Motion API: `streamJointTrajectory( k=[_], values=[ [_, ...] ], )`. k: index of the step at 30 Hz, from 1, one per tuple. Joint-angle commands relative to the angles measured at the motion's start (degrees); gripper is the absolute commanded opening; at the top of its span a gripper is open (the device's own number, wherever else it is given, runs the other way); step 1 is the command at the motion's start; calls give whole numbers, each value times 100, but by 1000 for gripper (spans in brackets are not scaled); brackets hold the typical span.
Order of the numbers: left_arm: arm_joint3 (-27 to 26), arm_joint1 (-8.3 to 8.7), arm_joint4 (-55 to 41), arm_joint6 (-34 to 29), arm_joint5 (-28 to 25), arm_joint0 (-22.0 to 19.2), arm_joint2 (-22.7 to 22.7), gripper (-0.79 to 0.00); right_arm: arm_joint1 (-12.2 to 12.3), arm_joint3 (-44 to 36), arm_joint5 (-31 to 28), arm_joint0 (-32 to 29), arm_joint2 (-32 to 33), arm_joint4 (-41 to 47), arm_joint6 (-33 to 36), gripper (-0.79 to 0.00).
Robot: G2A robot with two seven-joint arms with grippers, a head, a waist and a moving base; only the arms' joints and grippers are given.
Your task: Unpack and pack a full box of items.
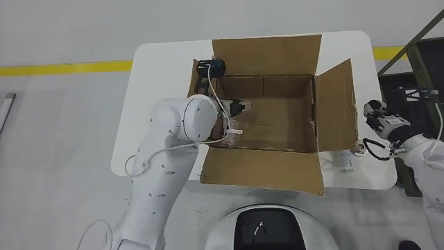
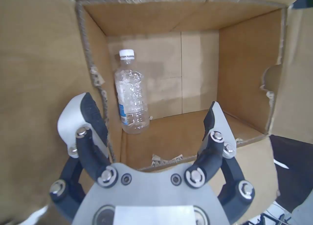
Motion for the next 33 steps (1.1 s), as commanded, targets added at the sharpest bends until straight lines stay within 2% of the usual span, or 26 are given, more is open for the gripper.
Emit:
streamJointTrajectory(
  k=[1, 3, 11, 17, 19, 22, 27, 31, 33],
  values=[
    [-345, 31, 30, -28, -28, 105, -276, 0, 34, -68, -155, 15, 32, -168, 281, -785],
    [-573, 45, -38, -14, -15, 193, -479, 0, 55, -111, -303, 11, 44, -227, 407, -785],
    [-1094, 85, -75, 300, 299, 359, -1092, 0, 55, -111, -303, 11, 44, -227, 407, -785],
    [-1225, 126, 100, 586, 585, 513, -1522, 0, 55, -111, -303, 11, 44, -227, 407, -785],
    [-1244, 146, 217, 623, 622, 569, -1654, 0, 71, -130, -329, -35, -12, -471, 489, -785],
    [-1233, 188, 606, 562, 561, 634, -1778, 0, 101, -261, -196, -18, -100, -845, 961, -785],
    [-1095, 242, 1286, 452, 451, 777, -1881, 0, 159, -567, -24, 146, -237, -1278, 2127, -785],
    [-1094, 197, 855, 470, 470, 853, -1918, 0, 178, -693, 85, 245, -295, -1339, 2417, -785],
    [-1039, 201, 1052, 377, 376, 849, -1808, 0, 185, -688, 91, 273, -299, -1226, 2521, -785]
  ],
)
